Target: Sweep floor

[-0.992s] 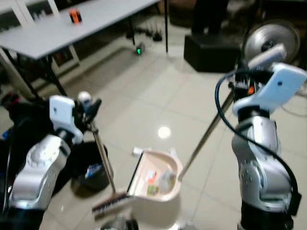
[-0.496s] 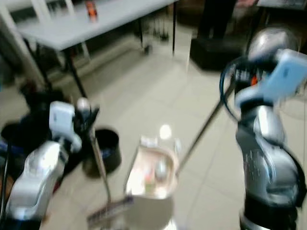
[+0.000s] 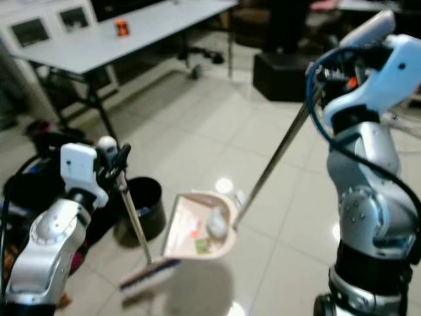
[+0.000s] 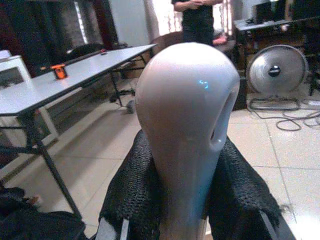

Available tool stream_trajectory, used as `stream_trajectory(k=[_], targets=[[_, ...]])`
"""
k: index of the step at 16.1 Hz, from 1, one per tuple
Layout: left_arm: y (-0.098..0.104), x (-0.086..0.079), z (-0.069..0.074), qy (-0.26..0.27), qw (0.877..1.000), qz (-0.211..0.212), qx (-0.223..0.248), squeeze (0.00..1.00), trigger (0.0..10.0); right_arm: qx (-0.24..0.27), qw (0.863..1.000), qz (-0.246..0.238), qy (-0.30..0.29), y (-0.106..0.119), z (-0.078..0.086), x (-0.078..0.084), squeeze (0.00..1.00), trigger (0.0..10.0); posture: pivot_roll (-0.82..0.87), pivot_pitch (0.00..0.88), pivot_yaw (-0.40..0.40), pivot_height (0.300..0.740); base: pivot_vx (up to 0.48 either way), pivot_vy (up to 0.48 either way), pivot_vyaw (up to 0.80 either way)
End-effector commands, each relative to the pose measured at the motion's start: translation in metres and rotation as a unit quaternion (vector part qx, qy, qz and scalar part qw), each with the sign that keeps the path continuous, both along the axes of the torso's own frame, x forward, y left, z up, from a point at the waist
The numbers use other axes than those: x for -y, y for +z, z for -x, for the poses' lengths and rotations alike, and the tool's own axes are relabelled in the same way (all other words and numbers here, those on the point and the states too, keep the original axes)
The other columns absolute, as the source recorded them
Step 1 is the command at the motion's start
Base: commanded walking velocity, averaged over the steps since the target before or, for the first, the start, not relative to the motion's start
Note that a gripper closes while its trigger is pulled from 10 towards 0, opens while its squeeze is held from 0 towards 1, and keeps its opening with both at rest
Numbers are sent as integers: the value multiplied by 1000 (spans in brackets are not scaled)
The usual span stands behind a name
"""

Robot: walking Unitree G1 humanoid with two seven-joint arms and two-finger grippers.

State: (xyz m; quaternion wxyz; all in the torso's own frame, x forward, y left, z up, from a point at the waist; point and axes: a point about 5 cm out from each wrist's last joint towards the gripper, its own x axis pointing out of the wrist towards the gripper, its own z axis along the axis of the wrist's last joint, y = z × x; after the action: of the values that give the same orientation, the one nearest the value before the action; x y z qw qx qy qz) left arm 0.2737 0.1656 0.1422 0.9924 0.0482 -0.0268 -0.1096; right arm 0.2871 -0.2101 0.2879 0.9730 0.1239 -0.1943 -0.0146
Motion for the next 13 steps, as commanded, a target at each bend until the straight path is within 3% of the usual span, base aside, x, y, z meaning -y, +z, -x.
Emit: stream_trajectory(k=[1,13], targets=[[12,-5,-2,10,1000,-15,24,0,10000,19,1000,-3,17,12,-3,-5,0,10000,-29,0,75,740,416,0,0],[13,-7,3,23,999,-15,25,0,10000,25,999,-9,39,18,-16,-11,0,10000,-1,0,58,740,425,0,530]])
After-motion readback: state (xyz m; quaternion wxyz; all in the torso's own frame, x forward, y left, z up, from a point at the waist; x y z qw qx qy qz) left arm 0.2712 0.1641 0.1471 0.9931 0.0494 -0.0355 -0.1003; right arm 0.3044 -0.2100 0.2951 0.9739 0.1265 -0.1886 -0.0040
